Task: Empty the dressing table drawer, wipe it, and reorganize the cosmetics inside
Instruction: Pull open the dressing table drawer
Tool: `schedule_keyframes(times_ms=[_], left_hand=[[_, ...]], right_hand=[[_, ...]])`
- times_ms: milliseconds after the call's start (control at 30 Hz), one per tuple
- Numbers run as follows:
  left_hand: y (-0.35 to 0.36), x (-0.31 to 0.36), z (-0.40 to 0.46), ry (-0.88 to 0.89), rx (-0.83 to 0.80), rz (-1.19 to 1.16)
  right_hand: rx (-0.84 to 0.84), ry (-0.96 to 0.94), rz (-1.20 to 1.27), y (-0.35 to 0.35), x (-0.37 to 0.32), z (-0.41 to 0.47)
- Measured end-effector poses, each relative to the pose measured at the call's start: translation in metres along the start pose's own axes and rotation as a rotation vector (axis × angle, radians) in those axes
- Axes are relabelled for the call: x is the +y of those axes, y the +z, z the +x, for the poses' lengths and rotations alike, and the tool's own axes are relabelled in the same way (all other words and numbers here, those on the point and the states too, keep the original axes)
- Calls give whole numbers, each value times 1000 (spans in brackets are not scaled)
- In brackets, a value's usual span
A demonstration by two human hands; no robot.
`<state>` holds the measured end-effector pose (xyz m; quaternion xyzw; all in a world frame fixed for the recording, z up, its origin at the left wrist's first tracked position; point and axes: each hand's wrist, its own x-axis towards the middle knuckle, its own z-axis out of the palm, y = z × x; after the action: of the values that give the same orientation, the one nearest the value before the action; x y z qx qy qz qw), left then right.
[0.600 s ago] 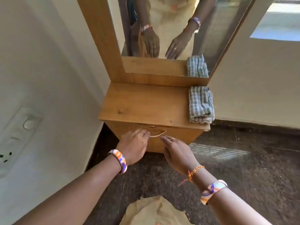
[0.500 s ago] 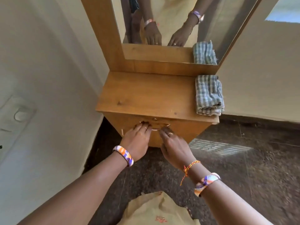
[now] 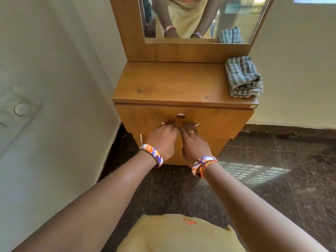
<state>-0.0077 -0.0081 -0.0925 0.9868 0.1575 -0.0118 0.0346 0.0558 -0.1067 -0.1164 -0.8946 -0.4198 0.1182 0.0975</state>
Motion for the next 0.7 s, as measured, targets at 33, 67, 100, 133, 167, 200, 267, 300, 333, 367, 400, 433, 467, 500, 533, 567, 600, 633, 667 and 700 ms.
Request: schedule_keyframes(times_ms=[33, 67, 100, 133, 167, 200, 267, 300, 333, 367, 400, 433, 467, 500, 533, 567, 600, 633, 667, 700], left_hand=[[-2, 1, -8, 7, -6, 6], [-4, 2, -16, 11, -2, 12], [-8, 3, -26, 10, 22, 22], [-13, 4, -35, 10, 70, 30], [-19, 4, -44, 17, 138, 35], [-25, 4, -52, 27, 214, 34], [-41, 1, -66, 49, 330, 3], [-48, -2, -70, 49, 336, -18], [-53, -5, -73, 42, 303, -35], [-57, -8, -75, 30, 239, -39], [-59, -9, -78, 22, 156, -28], [-61, -10, -82, 17, 73, -21], [-62, -10, -86, 12, 7, -38], [-63, -9, -90, 3, -38, -73], [-64, -9, -94, -7, -60, -104], [-65, -7, -97, -14, -66, -117], [-67, -6, -100, -18, -66, -121], [-68, -6, -102, -22, -66, -128], [-69, -5, -105, -30, -65, -146], [-69, -4, -107, -40, -66, -170]], right_hand=[[-3, 0, -5, 1, -2, -8], [-6, 2, -13, 2, -3, -16], [-14, 5, -19, 1, -6, -26], [-26, 9, -24, 1, -8, -36], [-46, 11, -36, 0, -10, -45], [-62, 4, -57, -3, -12, -54], [-18, -72, -125, -11, -17, -71], [95, -152, -142, -17, -19, -79], [247, -246, -148, -24, -22, -86], [399, -322, -131, -31, -23, -93], [540, -372, -120, -36, -23, -98], [631, -366, -114, -41, -23, -102], [641, -316, -101, -46, -22, -105], [610, -232, -75, -50, -22, -107], [544, -145, -42, -51, -19, -108], [470, -76, 11, -51, -15, -110], [408, -28, 82, -51, -13, -112], [357, 14, 158, -51, -13, -115], [333, 49, 223, -51, -14, -119], [318, 78, 266, -51, -15, -122]])
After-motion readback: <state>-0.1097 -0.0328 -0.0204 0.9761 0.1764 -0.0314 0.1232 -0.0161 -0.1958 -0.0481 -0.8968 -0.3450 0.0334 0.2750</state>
